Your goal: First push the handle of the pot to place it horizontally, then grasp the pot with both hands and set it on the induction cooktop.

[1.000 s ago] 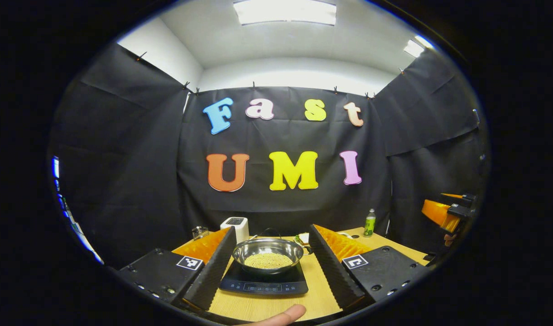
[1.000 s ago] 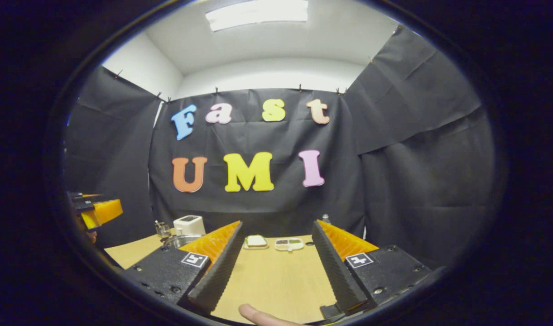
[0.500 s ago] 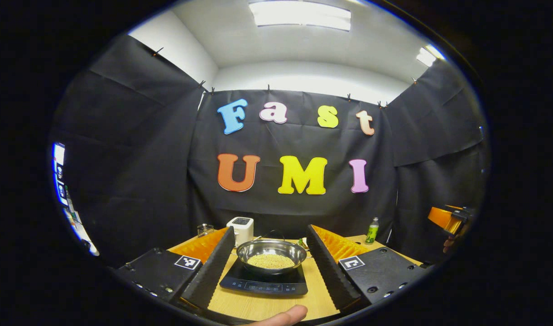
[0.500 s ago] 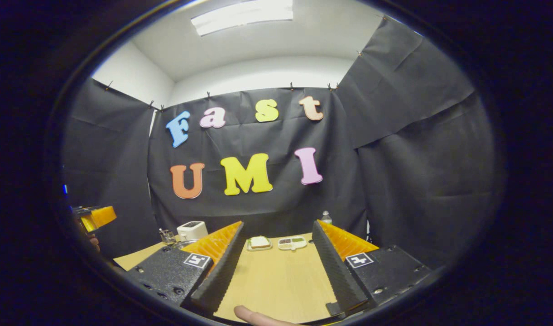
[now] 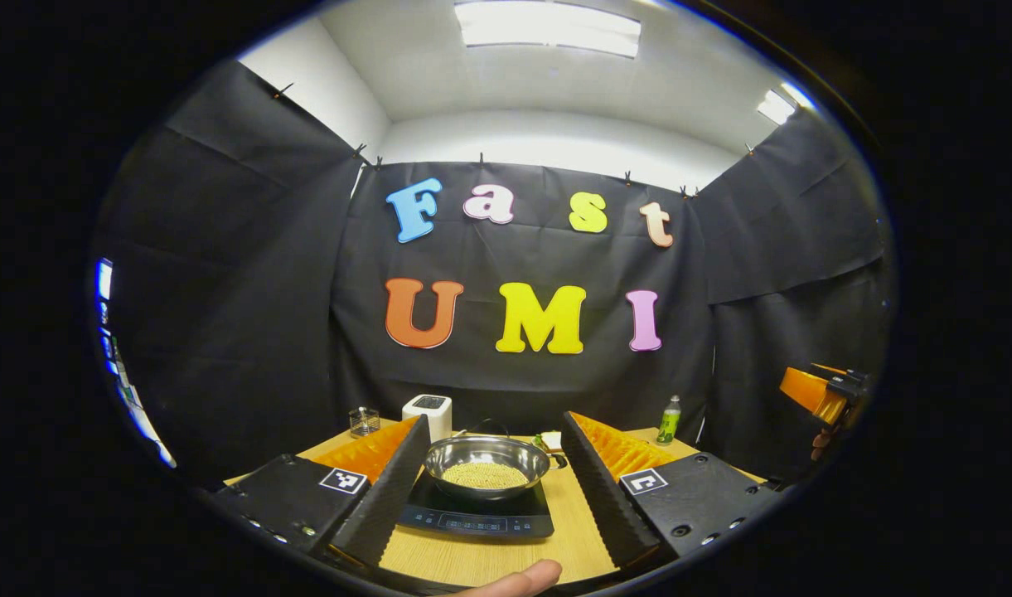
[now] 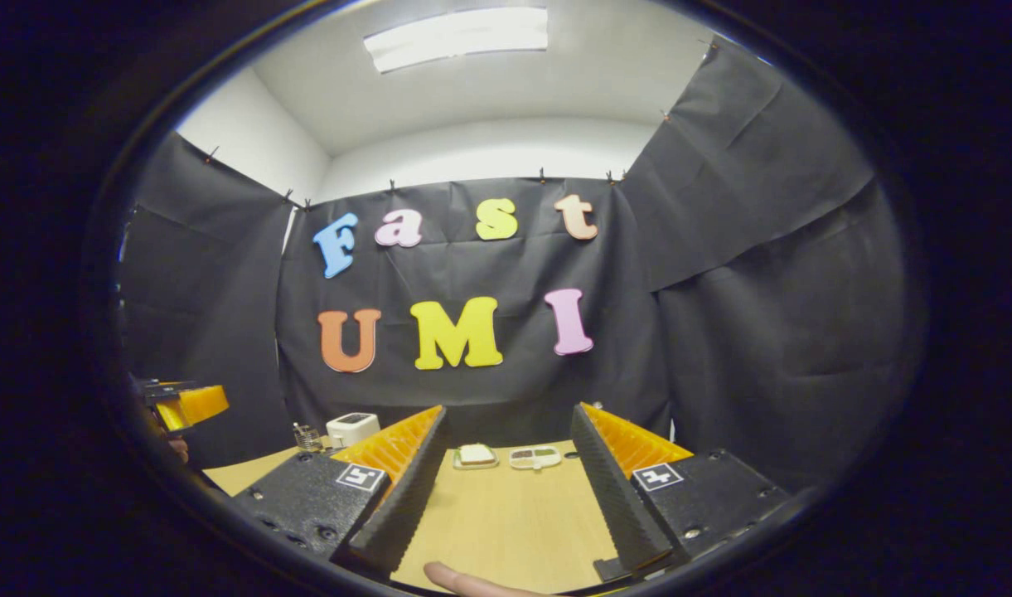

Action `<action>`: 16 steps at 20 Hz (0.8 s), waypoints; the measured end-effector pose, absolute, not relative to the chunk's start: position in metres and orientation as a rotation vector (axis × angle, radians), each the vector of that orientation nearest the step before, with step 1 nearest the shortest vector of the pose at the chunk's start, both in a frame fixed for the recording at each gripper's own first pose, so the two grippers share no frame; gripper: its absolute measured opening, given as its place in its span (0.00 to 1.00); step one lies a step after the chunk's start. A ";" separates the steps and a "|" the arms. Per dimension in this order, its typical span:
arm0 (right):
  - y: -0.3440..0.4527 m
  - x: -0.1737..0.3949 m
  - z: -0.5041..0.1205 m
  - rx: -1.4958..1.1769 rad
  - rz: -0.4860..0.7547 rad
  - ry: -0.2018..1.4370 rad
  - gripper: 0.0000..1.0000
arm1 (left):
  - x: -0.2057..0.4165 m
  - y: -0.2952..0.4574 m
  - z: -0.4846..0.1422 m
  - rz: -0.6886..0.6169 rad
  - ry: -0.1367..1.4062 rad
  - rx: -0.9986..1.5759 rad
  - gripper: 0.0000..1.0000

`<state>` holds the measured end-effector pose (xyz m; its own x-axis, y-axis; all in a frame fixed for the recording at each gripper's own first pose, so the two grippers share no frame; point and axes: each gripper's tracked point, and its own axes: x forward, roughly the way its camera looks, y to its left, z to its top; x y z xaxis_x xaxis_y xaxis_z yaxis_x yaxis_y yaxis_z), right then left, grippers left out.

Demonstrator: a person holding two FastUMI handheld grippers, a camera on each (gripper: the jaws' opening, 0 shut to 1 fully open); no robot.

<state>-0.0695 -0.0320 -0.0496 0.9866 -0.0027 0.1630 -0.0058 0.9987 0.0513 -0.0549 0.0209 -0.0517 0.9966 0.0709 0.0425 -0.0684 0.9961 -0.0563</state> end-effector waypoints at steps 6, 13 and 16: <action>-0.034 -0.071 -0.050 0.061 0.008 -0.176 0.94 | -0.051 0.020 -0.056 0.078 -0.031 -0.038 0.95; -0.041 -0.068 -0.052 0.061 -0.020 -0.184 0.92 | -0.051 0.013 -0.066 0.061 -0.008 -0.029 0.95; -0.036 -0.071 -0.050 0.064 -0.027 -0.199 0.92 | -0.048 0.014 -0.072 0.060 0.007 -0.032 0.95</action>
